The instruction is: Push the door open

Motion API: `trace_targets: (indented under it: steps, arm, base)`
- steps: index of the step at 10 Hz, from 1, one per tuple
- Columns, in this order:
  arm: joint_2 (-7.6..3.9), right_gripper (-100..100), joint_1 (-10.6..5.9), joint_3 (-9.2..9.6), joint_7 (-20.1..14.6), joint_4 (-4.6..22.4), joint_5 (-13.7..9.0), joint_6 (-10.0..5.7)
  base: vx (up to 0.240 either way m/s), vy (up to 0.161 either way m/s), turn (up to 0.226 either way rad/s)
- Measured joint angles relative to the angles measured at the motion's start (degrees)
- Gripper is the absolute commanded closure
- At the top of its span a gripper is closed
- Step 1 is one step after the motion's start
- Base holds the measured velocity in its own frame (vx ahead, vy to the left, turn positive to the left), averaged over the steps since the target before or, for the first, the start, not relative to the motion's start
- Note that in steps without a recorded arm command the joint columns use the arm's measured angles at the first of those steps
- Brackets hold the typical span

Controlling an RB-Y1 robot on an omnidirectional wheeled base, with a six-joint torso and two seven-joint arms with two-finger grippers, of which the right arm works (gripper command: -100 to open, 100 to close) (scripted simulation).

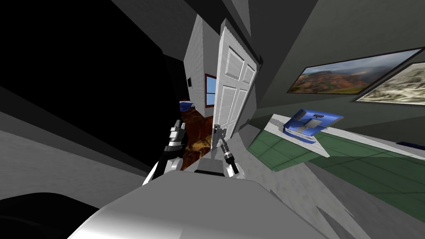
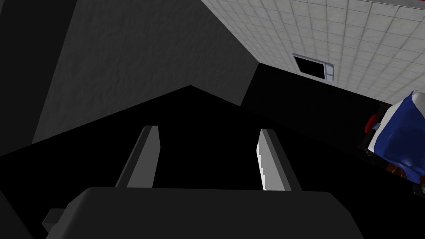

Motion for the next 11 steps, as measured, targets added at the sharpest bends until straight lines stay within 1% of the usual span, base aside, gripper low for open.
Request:
trace_targets:
  steps: [1, 3, 4, 6, 7, 9, 11]
  arm:
    - [0.11, -100, -0.62, 0.16, -0.21, 1.49, 0.3, -0.3]
    - [0.27, -100, -2.38, 0.47, -0.77, 5.28, 0.94, -1.15]
    - [0.3, -100, -2.82, 0.78, -1.22, 6.15, 1.35, -1.02]
    - [0.62, -100, -4.95, 0.99, -1.72, 10.59, 1.95, -2.01]
    - [0.61, -100, -5.39, 1.35, -2.19, 11.99, 2.45, -2.24]
    - [0.75, -100, -6.37, 1.8, -2.89, 13.95, 3.1, -2.19]
    - [1.03, -100, -7.65, 2.08, -3.31, 16.8, 3.63, -2.78]
  base:
    - [0.091, -0.068, 0.052]
    - [0.133, -0.102, 0.073]
    - [0.099, -0.104, 0.053]
    - [0.121, -0.095, 0.08]
    - [0.119, -0.095, 0.067]
    - [0.079, -0.072, 0.043]
    - [0.091, -0.103, 0.065]
